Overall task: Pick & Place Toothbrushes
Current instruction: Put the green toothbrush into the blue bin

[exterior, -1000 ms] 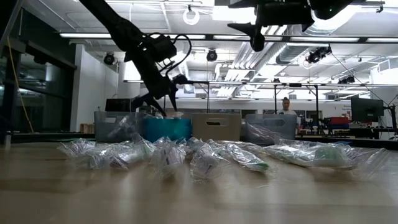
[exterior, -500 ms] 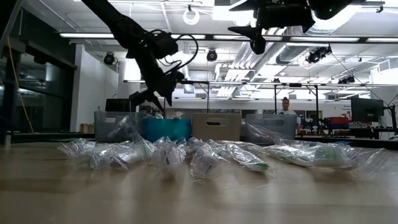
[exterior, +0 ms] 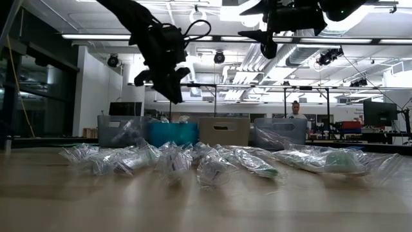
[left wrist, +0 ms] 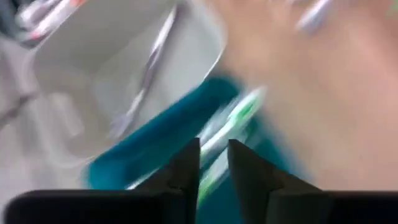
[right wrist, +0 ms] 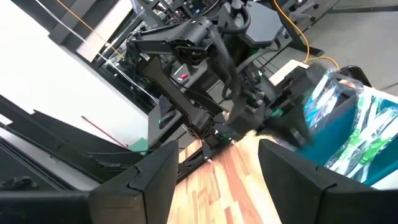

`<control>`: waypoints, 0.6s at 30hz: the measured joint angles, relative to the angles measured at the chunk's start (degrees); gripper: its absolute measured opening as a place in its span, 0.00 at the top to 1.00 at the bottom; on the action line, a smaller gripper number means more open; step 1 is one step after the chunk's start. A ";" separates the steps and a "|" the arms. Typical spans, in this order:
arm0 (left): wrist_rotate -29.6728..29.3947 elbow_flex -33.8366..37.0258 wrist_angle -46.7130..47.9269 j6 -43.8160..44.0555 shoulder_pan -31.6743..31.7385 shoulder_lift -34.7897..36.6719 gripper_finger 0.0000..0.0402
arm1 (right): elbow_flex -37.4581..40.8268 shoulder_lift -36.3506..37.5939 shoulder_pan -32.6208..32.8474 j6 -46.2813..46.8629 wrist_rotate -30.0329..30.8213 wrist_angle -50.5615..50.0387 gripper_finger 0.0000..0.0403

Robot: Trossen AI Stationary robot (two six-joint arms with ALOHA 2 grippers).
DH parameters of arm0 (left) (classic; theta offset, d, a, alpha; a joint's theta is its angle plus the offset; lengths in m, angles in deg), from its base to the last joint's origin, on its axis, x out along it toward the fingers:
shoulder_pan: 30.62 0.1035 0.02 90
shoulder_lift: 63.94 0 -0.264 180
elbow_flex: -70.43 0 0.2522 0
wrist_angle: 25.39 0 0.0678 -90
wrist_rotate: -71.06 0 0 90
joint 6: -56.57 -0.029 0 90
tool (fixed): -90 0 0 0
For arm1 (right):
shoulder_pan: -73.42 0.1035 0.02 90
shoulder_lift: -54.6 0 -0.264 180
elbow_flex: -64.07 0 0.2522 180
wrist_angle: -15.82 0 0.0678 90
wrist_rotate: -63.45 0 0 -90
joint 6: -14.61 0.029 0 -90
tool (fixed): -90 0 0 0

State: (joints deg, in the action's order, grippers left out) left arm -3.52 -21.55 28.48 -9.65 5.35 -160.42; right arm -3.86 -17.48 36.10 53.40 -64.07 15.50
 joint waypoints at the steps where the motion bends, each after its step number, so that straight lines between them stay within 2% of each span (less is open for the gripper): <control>1: 3.18 0.09 0.25 2.88 0.02 -0.05 0.84 | 0.00 0.00 0.00 -0.04 0.00 -0.01 0.47; 3: 7.48 0.10 -0.07 7.14 0.42 -0.23 0.90 | 0.00 0.00 0.00 -0.15 0.00 -0.01 0.47; 5: 9.02 0.01 -0.52 9.68 0.35 -1.05 0.97 | 0.00 0.00 0.00 -0.95 0.12 -0.01 0.47; 9: 11.13 0.11 -1.14 12.80 0.39 -2.85 0.98 | 0.00 0.00 -0.03 -1.60 1.42 0.00 0.47; 15: 10.68 0.11 -2.82 12.97 0.38 -6.16 0.99 | 0.00 0.00 -0.72 -1.61 1.51 -0.01 0.47; 18: 6.10 0.11 -3.96 13.40 0.37 -7.06 1.00 | 0.00 0.00 -0.72 -1.61 1.45 -0.01 0.47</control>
State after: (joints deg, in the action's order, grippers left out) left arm 2.58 -21.43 24.52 3.75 5.72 -167.48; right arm -3.86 -17.48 35.38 51.80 -62.62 15.49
